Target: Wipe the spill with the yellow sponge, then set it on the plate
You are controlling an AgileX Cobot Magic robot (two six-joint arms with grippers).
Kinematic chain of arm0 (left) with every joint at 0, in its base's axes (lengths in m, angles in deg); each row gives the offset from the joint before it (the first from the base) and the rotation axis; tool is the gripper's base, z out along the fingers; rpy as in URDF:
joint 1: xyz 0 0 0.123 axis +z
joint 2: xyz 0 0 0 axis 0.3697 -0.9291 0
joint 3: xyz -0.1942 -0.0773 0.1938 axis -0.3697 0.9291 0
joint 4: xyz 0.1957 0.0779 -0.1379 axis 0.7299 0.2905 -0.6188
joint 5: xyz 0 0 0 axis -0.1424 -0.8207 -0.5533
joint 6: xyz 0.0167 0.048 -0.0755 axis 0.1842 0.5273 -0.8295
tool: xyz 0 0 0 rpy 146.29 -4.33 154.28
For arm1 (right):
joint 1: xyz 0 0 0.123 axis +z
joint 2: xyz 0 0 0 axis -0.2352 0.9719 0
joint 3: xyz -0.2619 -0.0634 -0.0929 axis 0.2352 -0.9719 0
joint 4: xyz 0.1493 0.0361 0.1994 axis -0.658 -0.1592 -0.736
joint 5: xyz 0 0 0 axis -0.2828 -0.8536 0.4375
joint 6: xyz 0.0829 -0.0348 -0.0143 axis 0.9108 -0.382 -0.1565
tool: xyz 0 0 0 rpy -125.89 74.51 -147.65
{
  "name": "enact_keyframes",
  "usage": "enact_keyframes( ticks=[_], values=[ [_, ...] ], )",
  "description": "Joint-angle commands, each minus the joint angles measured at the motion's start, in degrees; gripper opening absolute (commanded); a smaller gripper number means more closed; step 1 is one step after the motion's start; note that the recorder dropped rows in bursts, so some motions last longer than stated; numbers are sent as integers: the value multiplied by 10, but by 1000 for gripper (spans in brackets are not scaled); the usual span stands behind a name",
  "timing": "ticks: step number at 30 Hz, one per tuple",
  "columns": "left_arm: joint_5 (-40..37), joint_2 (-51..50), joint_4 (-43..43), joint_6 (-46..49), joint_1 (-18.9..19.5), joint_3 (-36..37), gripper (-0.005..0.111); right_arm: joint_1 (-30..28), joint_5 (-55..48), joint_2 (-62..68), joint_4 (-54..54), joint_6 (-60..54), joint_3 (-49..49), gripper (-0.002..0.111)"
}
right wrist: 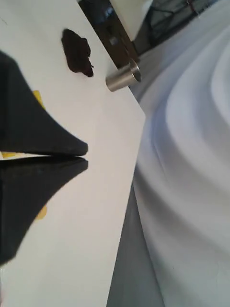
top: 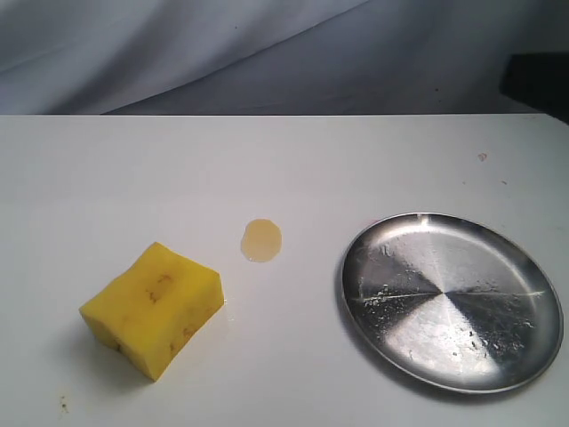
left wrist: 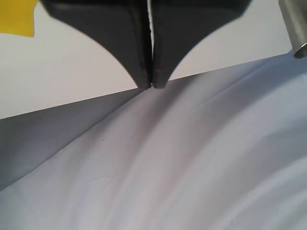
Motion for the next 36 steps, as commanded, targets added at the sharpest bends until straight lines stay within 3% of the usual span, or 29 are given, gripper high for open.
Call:
enact_keyframes(
  ticks=[1, 11, 18, 23, 26, 30, 32, 36],
  values=[
    [4, 2, -5, -5, 2, -2, 0, 54, -8, 129, 26, -38, 66, 0],
    [4, 2, -5, -5, 2, -2, 0, 275, 85, 361, 195, 25, 210, 0],
    [4, 2, -5, -5, 2, -2, 0, 373, 96, 495, 223, 60, 314, 0],
    [4, 2, -5, -5, 2, -2, 0, 412, 82, 581, 352, 180, 401, 2],
    [4, 2, -5, -5, 2, -2, 0, 417, 46, 627, 436, 278, 457, 17],
    [4, 2, -5, -5, 2, -2, 0, 417, 14, 685, 483, 341, 504, 55],
    [4, 2, -5, -5, 2, -2, 0, 417, 12, 710, 486, 342, 519, 68],
    [4, 2, -5, -5, 2, -2, 0, 417, 18, 760, 489, 341, 547, 73]
  ],
)
